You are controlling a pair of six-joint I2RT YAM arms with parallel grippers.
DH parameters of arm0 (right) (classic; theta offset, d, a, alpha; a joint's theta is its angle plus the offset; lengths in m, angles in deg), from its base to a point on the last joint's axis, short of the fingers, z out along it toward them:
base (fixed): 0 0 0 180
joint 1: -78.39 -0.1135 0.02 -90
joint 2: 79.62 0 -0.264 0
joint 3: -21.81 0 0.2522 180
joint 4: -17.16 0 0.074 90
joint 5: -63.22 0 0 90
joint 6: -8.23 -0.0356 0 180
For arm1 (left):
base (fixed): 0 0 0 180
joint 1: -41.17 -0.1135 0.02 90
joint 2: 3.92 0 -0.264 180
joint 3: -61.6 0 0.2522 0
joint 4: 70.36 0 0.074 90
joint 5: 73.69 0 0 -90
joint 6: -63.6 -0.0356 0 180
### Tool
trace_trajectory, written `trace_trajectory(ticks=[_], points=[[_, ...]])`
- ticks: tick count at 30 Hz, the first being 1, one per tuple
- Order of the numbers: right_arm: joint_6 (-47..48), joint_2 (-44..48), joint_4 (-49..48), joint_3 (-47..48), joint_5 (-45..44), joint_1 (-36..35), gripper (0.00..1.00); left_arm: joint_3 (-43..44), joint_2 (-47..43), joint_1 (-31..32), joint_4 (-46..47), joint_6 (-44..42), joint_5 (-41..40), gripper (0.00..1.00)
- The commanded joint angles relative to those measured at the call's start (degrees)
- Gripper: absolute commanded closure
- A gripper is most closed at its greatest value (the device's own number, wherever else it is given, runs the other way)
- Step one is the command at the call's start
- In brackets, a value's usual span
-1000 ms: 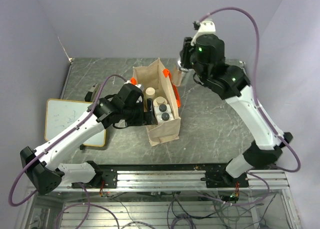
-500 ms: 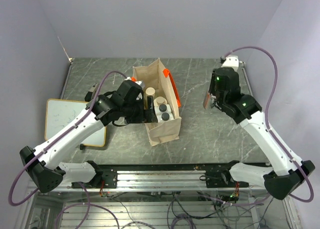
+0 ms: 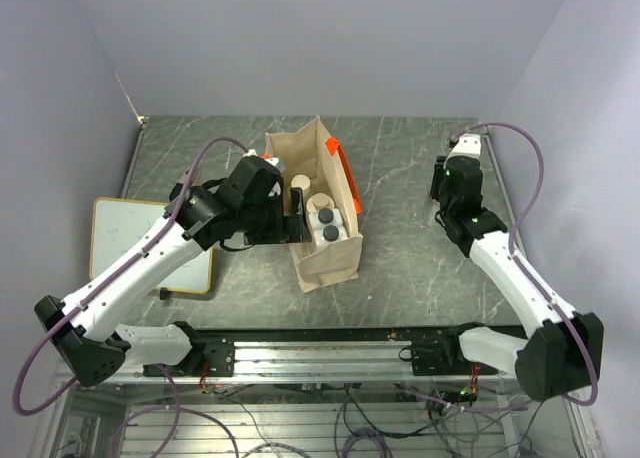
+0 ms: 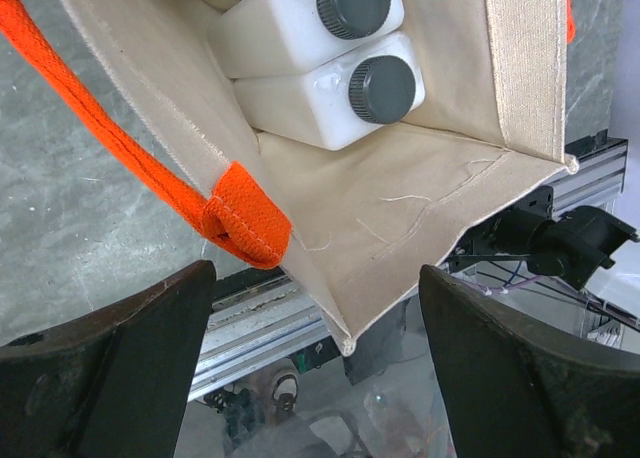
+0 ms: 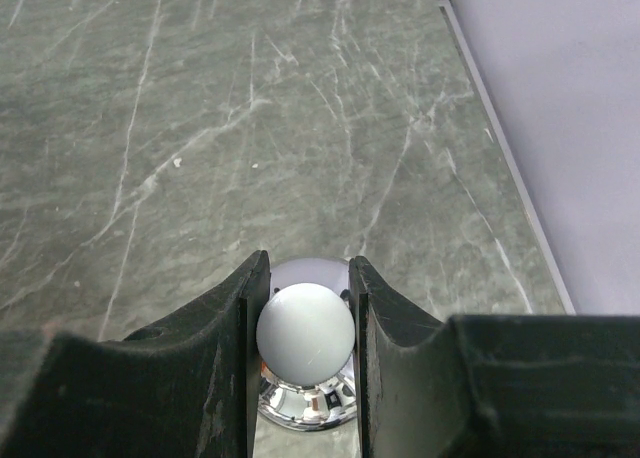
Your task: Take the personal care products out of the canvas bag
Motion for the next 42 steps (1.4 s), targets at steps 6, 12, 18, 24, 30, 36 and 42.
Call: trace_trajectory(ticks=[6,12,18,24,30,36,42], points=[[3.8,-10.9,-24.3,2.1,15.8,5.4,1.00,4.7,-0.5,-2.0,-4.2,-3.0,-4.3,0.06],[3.4,-19.7,-30.8,5.2,21.2,5.3,1.00,5.2,-0.4,-3.9,-6.2,-5.2,-5.1,0.05],[4.5,-27.7,-34.1,11.2,22.5,5.4,1.00,6.7,0.2,-5.9,-7.8,-7.9,-5.7,0.05],[5.0,-34.0,-35.6,15.4,22.4,5.5,1.00,8.1,1.7,-7.9,-8.5,-10.6,-5.2,0.05],[4.2,-37.6,-36.0,17.5,22.5,5.4,1.00,8.5,2.1,-9.5,-8.6,-11.9,-4.6,0.05],[2.1,-37.6,-36.6,15.6,21.3,5.4,0.84,8.4,1.5,-10.5,-8.3,-11.5,-4.2,0.05],[2.0,-35.6,-29.8,17.1,20.6,5.4,0.33,7.3,0.5,-10.7,-6.7,-9.6,-2.7,0.05]])
